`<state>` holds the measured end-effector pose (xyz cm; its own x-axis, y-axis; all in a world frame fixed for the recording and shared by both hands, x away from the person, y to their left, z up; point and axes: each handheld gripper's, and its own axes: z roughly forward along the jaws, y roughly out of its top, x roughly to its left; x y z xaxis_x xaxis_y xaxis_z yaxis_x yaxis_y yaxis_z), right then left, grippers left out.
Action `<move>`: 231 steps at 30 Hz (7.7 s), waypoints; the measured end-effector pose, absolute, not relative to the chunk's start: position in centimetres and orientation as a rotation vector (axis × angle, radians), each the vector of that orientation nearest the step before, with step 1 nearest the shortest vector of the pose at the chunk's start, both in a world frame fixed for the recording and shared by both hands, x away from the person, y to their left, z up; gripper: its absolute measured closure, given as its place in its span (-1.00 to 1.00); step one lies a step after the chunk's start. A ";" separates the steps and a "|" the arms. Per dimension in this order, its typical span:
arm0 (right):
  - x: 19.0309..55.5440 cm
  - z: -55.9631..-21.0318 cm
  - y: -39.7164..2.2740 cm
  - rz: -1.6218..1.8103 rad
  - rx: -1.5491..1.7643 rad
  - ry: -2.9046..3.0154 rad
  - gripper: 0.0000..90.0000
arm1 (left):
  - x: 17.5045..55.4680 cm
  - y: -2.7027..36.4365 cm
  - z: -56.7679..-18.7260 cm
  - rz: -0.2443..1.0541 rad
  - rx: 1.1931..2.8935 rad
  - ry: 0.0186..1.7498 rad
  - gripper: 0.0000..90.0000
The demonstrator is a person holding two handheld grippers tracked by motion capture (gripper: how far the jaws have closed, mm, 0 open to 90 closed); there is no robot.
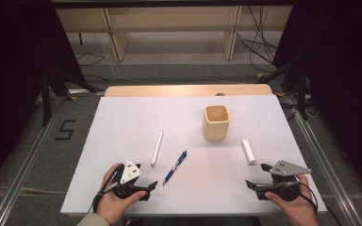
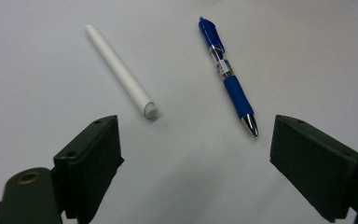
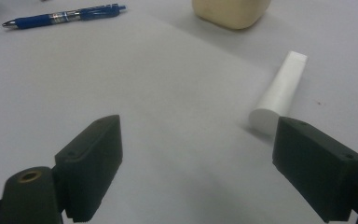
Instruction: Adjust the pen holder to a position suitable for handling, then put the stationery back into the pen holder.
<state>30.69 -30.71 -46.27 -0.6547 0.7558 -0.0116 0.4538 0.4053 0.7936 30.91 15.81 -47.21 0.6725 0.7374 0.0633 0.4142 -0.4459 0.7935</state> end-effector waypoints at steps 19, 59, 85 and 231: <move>30.8 -46.3 -30.5 1.141 1.024 2.299 -0.63 | 30.8 15.8 -47.3 0.535 2.099 0.893 -0.64; 30.6 -46.2 -30.5 1.133 1.020 2.305 -0.63 | 31.1 15.2 -47.1 0.539 2.080 0.896 -0.62; 30.7 -46.2 -30.6 1.104 1.086 2.280 -0.60 | 31.6 15.2 -46.9 0.555 2.067 0.970 -0.47; 49.0 -45.5 -29.2 0.504 1.440 2.503 1.00 | 31.7 14.9 -47.1 0.533 2.061 0.955 -0.47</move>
<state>49.02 -29.17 -45.53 -0.5006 0.8656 -0.0108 0.7939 0.4640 0.3930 31.73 14.87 -47.07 0.6283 0.7766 0.0454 0.4461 -0.4075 0.7968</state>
